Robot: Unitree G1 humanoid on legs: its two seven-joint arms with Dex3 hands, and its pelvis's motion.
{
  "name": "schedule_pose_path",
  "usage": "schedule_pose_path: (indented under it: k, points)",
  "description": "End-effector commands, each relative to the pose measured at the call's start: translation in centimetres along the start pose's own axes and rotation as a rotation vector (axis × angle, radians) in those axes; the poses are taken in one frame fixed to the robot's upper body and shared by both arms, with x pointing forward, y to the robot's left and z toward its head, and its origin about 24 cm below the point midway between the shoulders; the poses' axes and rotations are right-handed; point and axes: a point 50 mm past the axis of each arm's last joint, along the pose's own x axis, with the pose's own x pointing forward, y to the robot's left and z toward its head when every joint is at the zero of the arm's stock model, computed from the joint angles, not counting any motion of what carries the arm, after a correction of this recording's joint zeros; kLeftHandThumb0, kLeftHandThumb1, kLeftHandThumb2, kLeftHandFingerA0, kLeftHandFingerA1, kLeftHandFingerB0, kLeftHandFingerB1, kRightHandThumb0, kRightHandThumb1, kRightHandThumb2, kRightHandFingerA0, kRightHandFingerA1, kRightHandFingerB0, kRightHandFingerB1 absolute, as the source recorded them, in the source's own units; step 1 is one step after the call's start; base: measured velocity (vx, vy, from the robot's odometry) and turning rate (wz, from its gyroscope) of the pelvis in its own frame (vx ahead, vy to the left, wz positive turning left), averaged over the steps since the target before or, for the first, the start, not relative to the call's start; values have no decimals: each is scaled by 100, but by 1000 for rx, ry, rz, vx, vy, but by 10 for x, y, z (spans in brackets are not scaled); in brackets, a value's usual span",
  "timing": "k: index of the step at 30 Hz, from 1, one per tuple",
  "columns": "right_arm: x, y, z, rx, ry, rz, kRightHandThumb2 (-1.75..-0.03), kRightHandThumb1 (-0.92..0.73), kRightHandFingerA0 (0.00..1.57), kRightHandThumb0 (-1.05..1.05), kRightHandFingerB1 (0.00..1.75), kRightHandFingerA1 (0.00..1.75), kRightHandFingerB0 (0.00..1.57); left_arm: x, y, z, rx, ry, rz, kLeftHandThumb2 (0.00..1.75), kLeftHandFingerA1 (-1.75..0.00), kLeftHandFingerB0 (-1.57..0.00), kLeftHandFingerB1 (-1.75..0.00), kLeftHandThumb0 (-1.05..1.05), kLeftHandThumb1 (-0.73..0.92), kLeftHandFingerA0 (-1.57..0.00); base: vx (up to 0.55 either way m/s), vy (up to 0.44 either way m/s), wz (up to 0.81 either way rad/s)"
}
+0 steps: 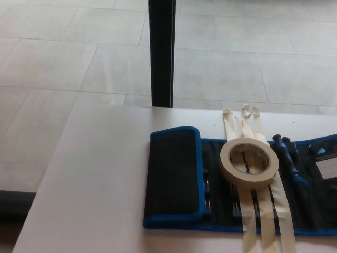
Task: The robot uses its right hand to open a black folded toolkit cover kept in the middle of the desk
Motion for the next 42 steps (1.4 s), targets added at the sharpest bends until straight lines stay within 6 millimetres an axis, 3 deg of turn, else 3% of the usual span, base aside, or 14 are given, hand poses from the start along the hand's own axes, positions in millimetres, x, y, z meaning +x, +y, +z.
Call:
schedule_pose_path:
  k: [1,3,4,5,8,11,12,23,25,26,31,32,38,42]
  points:
    - [-5,22,-15,88,-54,114,-63,-76,0,-75,44,54,10,-3,7,-5,-47,21,67,65,-64,-24,-43,-90,81,-37,0,0,0]
    - [-6,24,-18,94,-54,136,-62,-77,0,-72,45,56,9,-4,7,-10,-92,29,78,64,-64,-25,-44,-88,81,-36,0,0,0]
    - [-7,24,-21,115,-43,121,-106,-46,5,-39,51,57,0,-5,7,-12,-63,31,83,65,-64,-24,-44,-86,82,-33,0,0,0]
    - [-7,24,-23,126,-34,114,-61,-75,0,-73,46,58,12,-6,8,-13,-69,34,81,64,-64,-25,-43,-88,81,-33,0,0,0]
    - [-9,21,-32,139,-25,102,-98,-57,2,-76,55,57,11,-5,6,-14,-101,36,76,65,-59,-25,-40,-88,81,-30,0,0,0]
    - [-10,20,-38,126,-11,88,-63,-76,0,-79,51,65,13,-4,6,-14,-125,40,93,64,-59,-27,-40,-89,81,-36,0,0,0]
    - [-11,21,-40,135,-7,93,-106,-44,5,-40,52,58,0,-3,6,-12,-121,36,102,65,-58,-28,-40,-88,81,-40,0,0,0]
    - [-14,22,-49,146,11,148,-96,-55,1,-81,55,53,15,-7,12,-10,-128,28,119,65,-61,-29,-39,-90,82,-43,0,0,0]
    - [-13,27,-47,164,14,162,-61,-71,0,-77,50,59,15,-6,11,-8,-152,22,108,65,-58,-26,-39,-90,83,-34,0,0,0]
    - [-13,28,-47,163,13,166,-95,-54,1,-81,55,52,11,-6,11,-8,-158,18,103,65,-59,-26,-40,-89,83,-33,0,0,0]
    - [-14,30,-49,143,22,175,-61,-70,0,-78,51,64,14,-2,8,-4,-151,12,97,65,-60,-25,-39,-89,83,-43,0,0,0]
    - [-15,30,-50,136,17,179,-96,-55,1,-85,57,55,14,-2,7,-3,-150,12,94,65,-59,-25,-39,-90,83,-39,0,0,0]
    - [-15,27,-55,125,37,160,-62,-74,0,-75,49,59,12,-3,9,-3,-140,10,104,65,-63,-26,-41,-90,83,-38,0,0,0]
    - [-15,31,-54,118,43,174,-97,-56,2,-84,56,55,13,-2,8,-3,-167,11,94,65,-62,-25,-40,-89,82,-39,0,0,0]
